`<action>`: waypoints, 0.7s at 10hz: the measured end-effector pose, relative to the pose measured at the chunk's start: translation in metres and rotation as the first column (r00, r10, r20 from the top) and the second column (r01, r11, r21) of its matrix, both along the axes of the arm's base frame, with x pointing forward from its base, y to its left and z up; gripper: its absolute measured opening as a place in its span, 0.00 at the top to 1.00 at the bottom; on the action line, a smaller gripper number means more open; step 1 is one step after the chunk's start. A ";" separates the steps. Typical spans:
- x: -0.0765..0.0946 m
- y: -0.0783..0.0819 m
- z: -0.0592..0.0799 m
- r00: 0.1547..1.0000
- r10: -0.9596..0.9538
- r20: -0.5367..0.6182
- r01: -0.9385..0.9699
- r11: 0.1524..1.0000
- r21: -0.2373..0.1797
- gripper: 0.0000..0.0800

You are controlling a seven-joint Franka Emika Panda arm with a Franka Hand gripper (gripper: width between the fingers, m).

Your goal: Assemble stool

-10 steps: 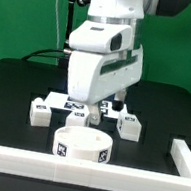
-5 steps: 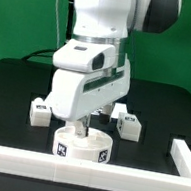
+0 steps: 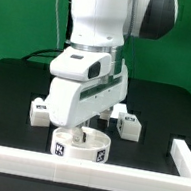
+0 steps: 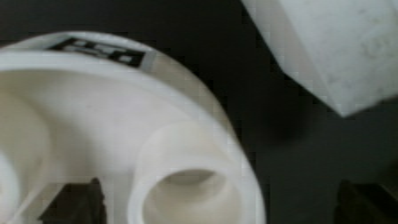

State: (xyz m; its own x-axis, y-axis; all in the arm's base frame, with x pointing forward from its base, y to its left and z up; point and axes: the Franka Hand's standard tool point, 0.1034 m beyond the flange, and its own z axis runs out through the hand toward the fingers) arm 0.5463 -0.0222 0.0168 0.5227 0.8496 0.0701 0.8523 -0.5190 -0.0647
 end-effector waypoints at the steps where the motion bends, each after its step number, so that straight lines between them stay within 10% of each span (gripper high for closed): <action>1: -0.001 -0.001 -0.002 1.000 -0.001 -0.004 0.001 1.000 0.000 0.19; 4: -0.001 -0.002 -0.005 1.000 -0.003 -0.001 0.003 1.000 0.000 0.19; 7: 0.000 -0.002 -0.004 1.000 -0.004 0.002 0.004 1.000 -0.001 0.53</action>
Offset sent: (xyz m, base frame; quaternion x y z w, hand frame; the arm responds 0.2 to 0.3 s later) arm -0.0033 0.0028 -0.0023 0.0008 0.0229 0.0143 0.9996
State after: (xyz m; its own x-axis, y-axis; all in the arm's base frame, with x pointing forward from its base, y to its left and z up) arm 0.5460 -0.0242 0.0127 0.5255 0.8478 0.0707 0.8506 -0.5221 -0.0625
